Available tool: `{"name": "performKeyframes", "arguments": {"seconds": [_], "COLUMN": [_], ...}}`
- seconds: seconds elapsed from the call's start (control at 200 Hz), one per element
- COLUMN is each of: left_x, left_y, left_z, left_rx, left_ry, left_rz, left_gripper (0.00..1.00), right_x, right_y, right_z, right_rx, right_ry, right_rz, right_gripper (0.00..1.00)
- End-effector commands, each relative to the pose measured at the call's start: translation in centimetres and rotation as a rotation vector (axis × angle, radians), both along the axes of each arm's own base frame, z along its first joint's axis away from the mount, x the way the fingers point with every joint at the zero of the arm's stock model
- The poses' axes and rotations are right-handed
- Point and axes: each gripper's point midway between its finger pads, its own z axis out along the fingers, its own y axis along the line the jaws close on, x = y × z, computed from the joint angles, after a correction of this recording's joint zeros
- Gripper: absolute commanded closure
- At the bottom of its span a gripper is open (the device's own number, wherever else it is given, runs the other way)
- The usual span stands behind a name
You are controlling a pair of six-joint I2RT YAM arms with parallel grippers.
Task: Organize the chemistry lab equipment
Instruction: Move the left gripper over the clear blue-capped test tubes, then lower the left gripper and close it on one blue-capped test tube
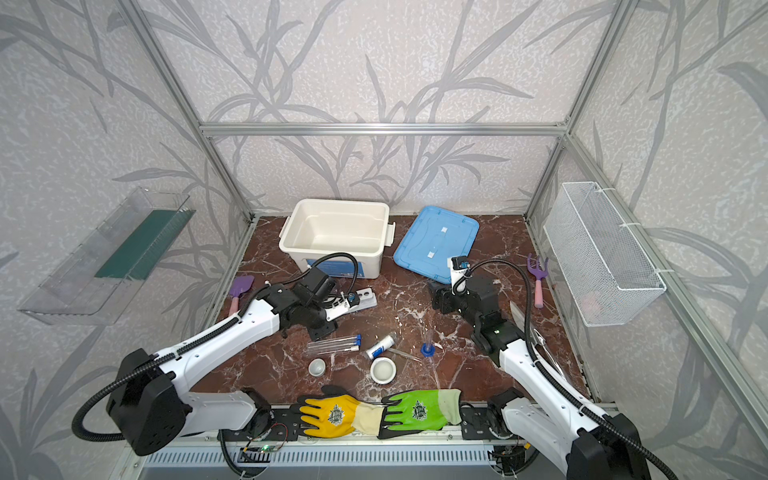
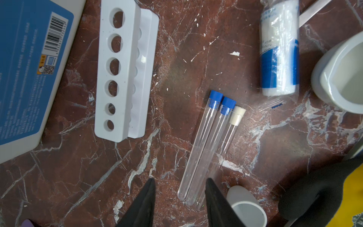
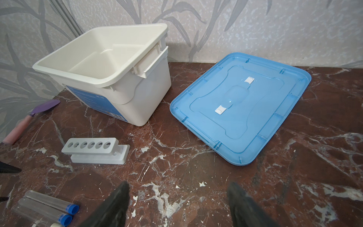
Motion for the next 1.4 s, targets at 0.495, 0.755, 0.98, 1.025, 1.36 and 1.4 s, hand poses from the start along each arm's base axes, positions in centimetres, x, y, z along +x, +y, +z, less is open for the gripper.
{"name": "performKeyframes", "arguments": {"seconds": [0.495,0.755,0.98,1.025,1.36,1.4], "left_x": [0.2,-0.4,-0.5,-0.5,-0.3,-0.3], "left_y": [-0.3,-0.4,-0.1,0.0,0.7,0.7], "left_z": [-4.7,-5.6,-6.7,-6.9,-7.8,-7.9], "left_rx": [0.153,0.172,0.202,0.205,0.247,0.249], "left_ry": [0.038,0.092,0.104,0.106,0.095,0.096], "left_rz": [-0.063,-0.1,-0.11,-0.107,-0.106,-0.105], "left_gripper": [0.59,0.59,0.6,0.6,0.6,0.6], "right_x": [0.0,0.2,0.1,0.1,0.1,0.2], "right_y": [0.9,1.4,1.3,1.2,1.3,1.3], "right_z": [-1.0,-0.9,-0.8,-0.8,-1.1,-1.2], "right_rx": [0.002,0.005,0.0,-0.001,-0.006,-0.006], "right_ry": [-0.002,-0.004,-0.01,-0.012,-0.007,-0.006], "right_rz": [0.048,0.069,0.065,0.064,0.069,0.068], "right_gripper": [0.25,0.26,0.27,0.27,0.28,0.28]}}
